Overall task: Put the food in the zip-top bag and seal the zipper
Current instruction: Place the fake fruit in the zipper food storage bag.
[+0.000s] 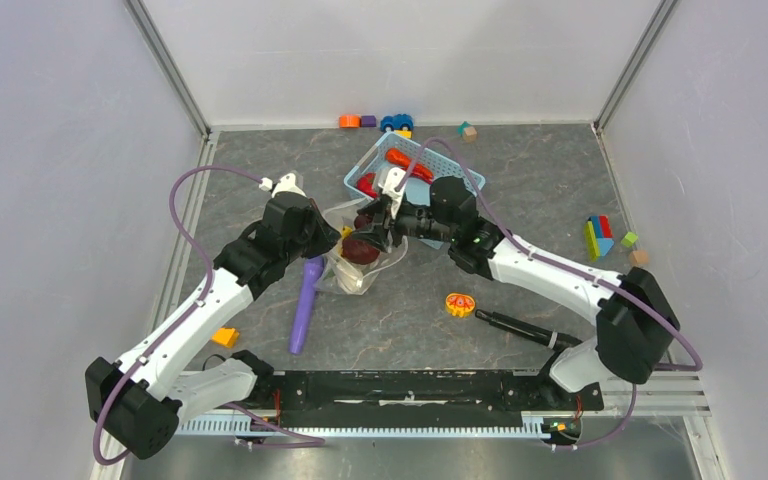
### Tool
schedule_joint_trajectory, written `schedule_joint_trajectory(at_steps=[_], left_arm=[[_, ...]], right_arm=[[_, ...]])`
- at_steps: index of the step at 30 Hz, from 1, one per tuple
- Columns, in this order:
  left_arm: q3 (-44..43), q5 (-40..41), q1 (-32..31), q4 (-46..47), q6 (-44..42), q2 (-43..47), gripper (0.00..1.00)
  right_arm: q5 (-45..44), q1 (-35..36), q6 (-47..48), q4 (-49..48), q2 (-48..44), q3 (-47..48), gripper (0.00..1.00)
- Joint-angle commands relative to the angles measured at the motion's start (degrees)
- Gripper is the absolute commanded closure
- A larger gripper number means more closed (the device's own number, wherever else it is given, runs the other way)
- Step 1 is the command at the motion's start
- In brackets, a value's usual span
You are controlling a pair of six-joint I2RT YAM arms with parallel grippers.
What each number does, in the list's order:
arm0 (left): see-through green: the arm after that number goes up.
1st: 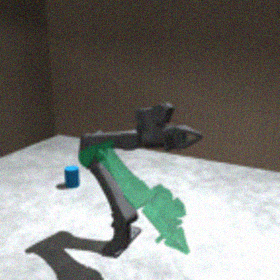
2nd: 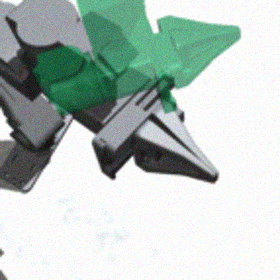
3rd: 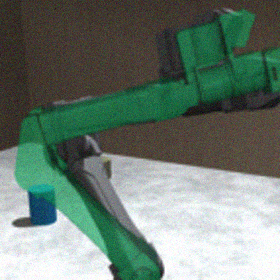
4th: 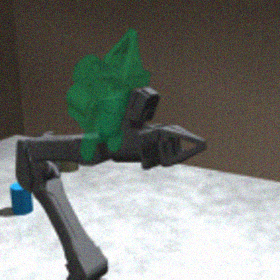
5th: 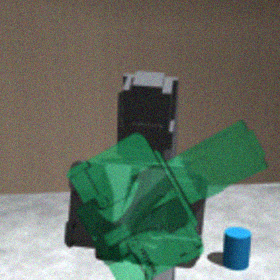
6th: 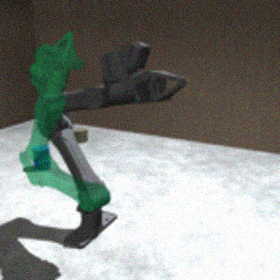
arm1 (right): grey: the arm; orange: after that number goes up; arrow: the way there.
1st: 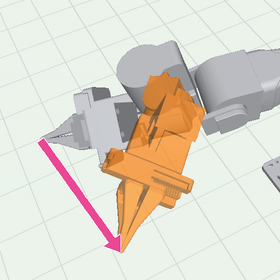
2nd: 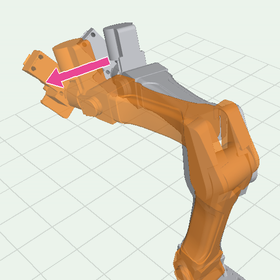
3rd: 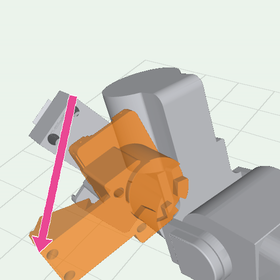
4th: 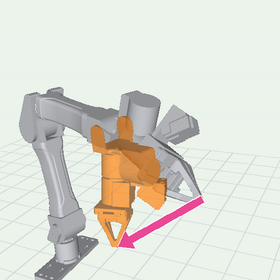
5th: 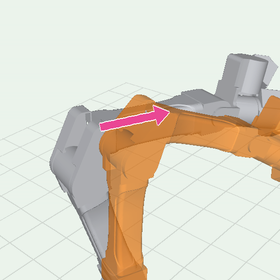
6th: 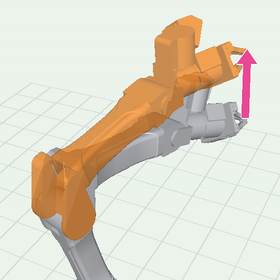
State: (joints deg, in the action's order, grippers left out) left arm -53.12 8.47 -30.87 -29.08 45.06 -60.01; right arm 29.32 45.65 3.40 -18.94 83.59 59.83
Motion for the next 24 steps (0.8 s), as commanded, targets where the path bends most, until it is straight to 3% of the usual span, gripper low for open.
schedule_joint_trajectory(at_steps=[1,3,5,8,18,24], left_arm=[[0.0,-0.2,0.1,2.4,1.6,1.4,0.98],[0.0,-0.2,0.1,2.4,1.6,1.7,0.98],[-0.1,0.2,0.1,2.3,1.7,1.9,0.98],[-0.5,0.2,0.1,1.9,2.0,1.7,0.98],[0.0,-0.8,0.1,1.9,3.0,1.9,0.98],[1.0,-2.0,0.1,4.1,2.9,2.6,0.98]], right_arm=[[-8.2,2.3,3.9,4.0,3.9,4.7,0.54],[-11.1,3.2,5.5,6.4,5.1,6.5,0.4],[-12.6,3.6,6.2,7.3,5.3,6.9,0.21],[-13.1,3.6,6.4,7.0,4.6,6.9,0.03],[-3.7,3.7,5.1,3.9,0.5,7.4,0.02],[-8.2,3.4,0.6,1.3,-3.8,5.3,0.02]])
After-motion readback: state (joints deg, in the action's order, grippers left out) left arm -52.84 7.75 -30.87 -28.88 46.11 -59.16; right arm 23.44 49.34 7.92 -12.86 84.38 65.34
